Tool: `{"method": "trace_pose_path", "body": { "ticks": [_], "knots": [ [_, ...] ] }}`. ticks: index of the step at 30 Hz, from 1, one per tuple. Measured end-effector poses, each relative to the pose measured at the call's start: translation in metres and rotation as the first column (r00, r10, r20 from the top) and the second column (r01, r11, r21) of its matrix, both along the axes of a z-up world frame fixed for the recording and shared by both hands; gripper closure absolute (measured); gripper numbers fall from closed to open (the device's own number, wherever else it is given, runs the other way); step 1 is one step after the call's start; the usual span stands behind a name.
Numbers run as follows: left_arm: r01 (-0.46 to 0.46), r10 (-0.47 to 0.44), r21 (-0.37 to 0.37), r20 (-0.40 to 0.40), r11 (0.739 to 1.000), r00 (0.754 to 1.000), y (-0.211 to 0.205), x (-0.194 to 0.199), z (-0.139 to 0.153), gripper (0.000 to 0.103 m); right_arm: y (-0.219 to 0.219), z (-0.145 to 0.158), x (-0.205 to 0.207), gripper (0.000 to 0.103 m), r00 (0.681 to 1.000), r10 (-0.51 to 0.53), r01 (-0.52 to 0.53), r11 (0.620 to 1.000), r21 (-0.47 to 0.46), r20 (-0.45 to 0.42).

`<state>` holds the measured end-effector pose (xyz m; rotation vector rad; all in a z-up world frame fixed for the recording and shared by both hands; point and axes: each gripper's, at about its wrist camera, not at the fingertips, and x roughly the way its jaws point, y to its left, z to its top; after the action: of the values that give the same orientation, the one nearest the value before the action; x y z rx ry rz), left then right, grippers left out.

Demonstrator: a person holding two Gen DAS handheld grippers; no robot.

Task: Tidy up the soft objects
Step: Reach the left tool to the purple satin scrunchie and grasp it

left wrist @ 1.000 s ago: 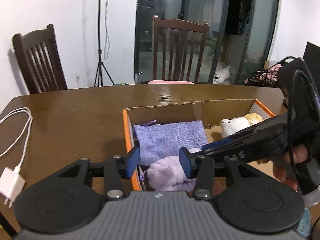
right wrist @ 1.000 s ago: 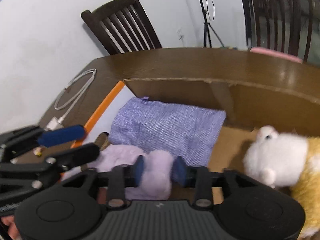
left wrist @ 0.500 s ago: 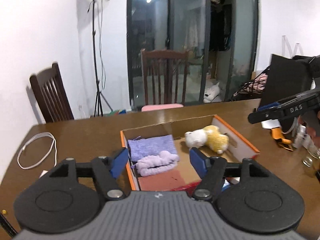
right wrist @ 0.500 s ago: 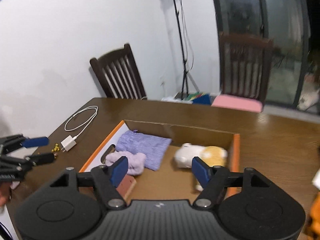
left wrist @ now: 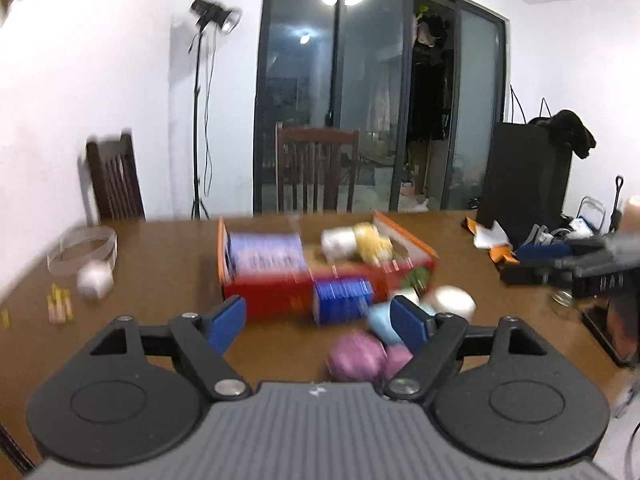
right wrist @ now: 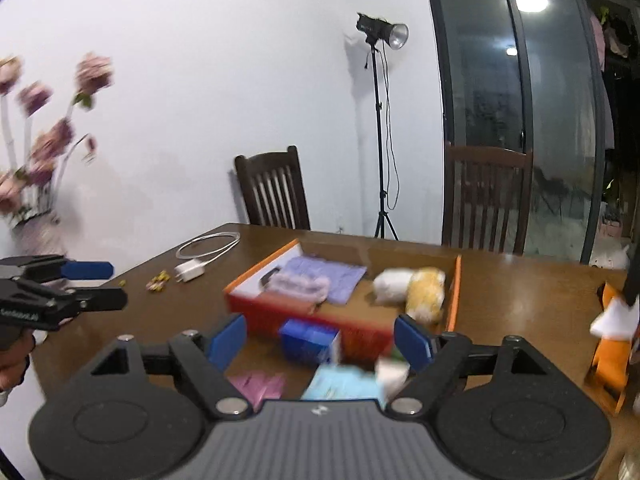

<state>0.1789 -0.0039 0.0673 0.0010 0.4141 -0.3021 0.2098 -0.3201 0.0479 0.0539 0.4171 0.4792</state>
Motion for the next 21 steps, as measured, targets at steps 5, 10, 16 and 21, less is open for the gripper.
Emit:
{"method": "trace_pose_path", "body": {
  "ticks": [5,10,16,21],
  "knots": [
    [-0.017,0.013,-0.061,-0.063,0.998,0.998,0.009,-0.04,-0.035,0.02,0.006,-0.068,-0.063,0.021,0.989,0.005,0.007,0.997,0.083,-0.148],
    [-0.024,0.023,-0.024,-0.065,0.999,0.998,-0.001,-0.014,-0.042,0.02,0.017,-0.093,-0.074,0.021,0.973,0.033,-0.011,0.995,0.099,-0.23],
    [0.014,-0.021,-0.062,-0.106,0.998,0.994,-0.022,0.057,-0.067,0.025,0.035,-0.089,-0.057,0.04,0.978,0.052,-0.03,0.994,0.109,-0.2],
    [0.012,-0.03,-0.113,-0.158,0.993,0.987,-0.033,0.116,-0.089,0.043,0.04,-0.097,-0.018,0.044,0.972,0.005,0.033,0.987,0.156,-0.235]
  ]
}}
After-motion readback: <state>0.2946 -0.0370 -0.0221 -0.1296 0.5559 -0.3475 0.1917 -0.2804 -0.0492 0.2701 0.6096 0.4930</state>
